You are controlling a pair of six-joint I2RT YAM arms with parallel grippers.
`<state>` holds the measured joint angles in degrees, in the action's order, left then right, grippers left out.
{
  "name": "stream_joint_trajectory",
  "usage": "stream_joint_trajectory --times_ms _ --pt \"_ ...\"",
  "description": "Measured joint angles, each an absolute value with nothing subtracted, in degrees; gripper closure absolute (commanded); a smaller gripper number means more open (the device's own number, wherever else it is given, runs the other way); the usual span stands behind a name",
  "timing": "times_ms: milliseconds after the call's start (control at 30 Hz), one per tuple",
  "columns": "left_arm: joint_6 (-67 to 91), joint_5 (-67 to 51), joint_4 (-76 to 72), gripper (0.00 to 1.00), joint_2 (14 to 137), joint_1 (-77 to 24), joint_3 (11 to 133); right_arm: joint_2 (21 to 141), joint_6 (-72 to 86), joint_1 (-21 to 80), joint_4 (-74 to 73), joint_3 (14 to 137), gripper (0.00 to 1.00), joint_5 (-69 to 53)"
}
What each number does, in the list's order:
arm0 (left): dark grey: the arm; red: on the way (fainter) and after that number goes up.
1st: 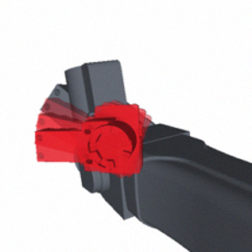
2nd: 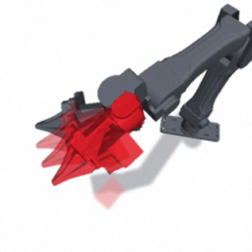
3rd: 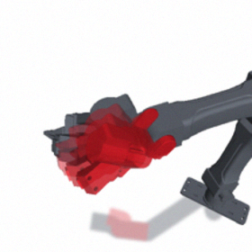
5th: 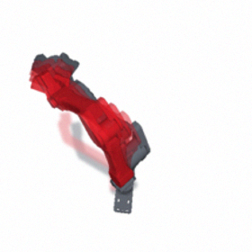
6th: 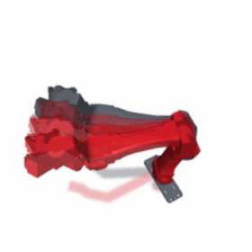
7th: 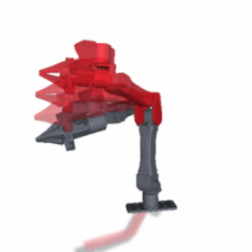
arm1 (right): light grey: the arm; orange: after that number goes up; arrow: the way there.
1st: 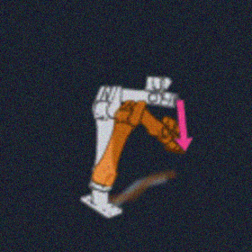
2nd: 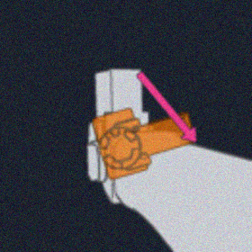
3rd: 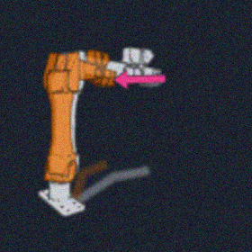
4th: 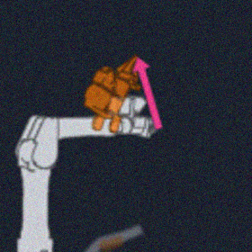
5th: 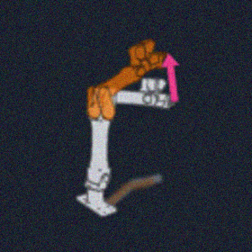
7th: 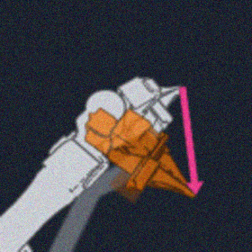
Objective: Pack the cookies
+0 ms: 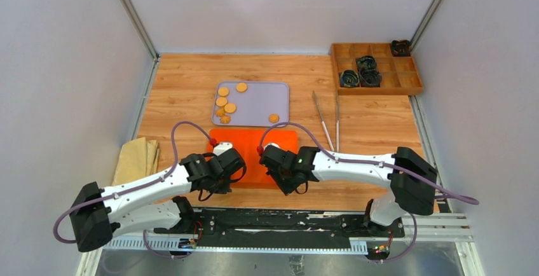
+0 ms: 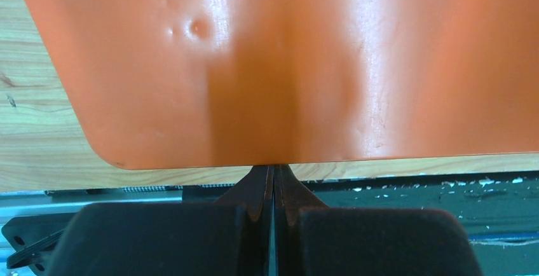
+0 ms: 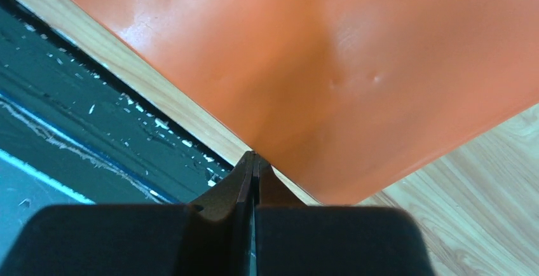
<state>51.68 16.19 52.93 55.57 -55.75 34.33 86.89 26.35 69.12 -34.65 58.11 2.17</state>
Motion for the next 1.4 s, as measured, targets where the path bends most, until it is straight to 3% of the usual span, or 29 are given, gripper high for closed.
stream_joint_trajectory --times_ms 800,1000,1400 --pt "48.5 19.6 49.5 1.0 63.3 -55.7 42.5 88.7 27.2 68.1 -37.9 60.9 0.98 10.1" --pt "46.8 19.8 50.5 1.0 61.4 -55.7 52.3 81.3 26.1 68.1 -40.8 62.9 0.81 13.7" --pt "37.4 32.1 53.7 0.87 69.9 -55.8 77.5 75.3 22.7 66.6 -44.4 69.9 0.41 29.7"
